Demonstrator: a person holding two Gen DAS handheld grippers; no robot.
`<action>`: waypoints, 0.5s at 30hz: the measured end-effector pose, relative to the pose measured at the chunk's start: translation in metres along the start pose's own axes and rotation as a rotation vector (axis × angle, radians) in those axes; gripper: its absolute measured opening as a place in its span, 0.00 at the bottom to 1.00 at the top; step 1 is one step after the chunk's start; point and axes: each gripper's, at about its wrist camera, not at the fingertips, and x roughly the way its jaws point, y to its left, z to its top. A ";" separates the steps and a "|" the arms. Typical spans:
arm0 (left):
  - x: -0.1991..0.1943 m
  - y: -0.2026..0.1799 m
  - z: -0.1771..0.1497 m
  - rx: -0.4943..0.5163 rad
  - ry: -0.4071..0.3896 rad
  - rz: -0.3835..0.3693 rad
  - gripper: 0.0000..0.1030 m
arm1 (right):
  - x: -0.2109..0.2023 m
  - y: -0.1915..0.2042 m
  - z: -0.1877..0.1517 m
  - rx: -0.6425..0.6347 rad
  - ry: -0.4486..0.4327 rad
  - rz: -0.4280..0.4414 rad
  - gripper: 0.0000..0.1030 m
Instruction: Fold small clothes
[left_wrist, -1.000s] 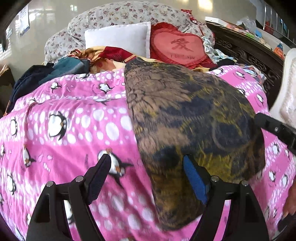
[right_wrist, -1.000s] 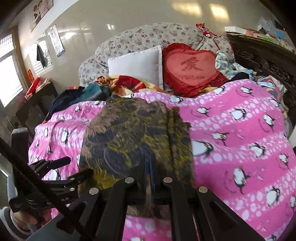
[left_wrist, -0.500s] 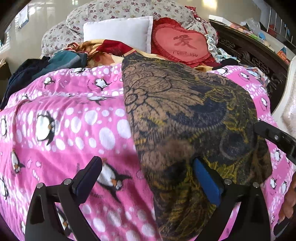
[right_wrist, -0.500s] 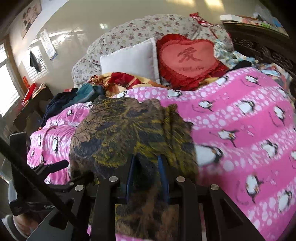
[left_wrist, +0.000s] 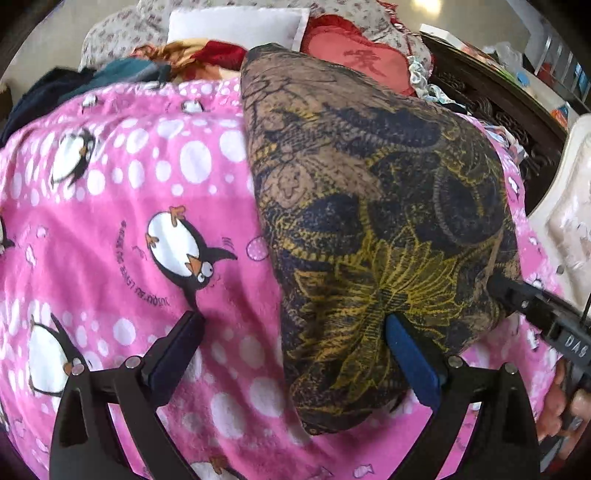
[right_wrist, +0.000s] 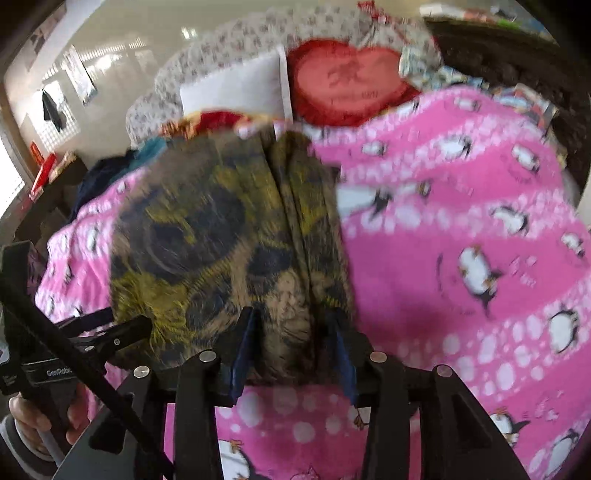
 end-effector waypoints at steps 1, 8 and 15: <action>-0.003 0.000 0.001 0.004 0.001 -0.008 0.96 | 0.000 0.000 0.000 -0.001 0.000 0.002 0.42; -0.025 0.016 0.025 -0.047 -0.108 -0.018 0.96 | -0.039 -0.010 0.027 0.044 -0.171 0.074 0.84; 0.004 0.036 0.042 -0.157 -0.062 -0.118 0.96 | 0.007 -0.016 0.062 0.086 -0.133 0.103 0.86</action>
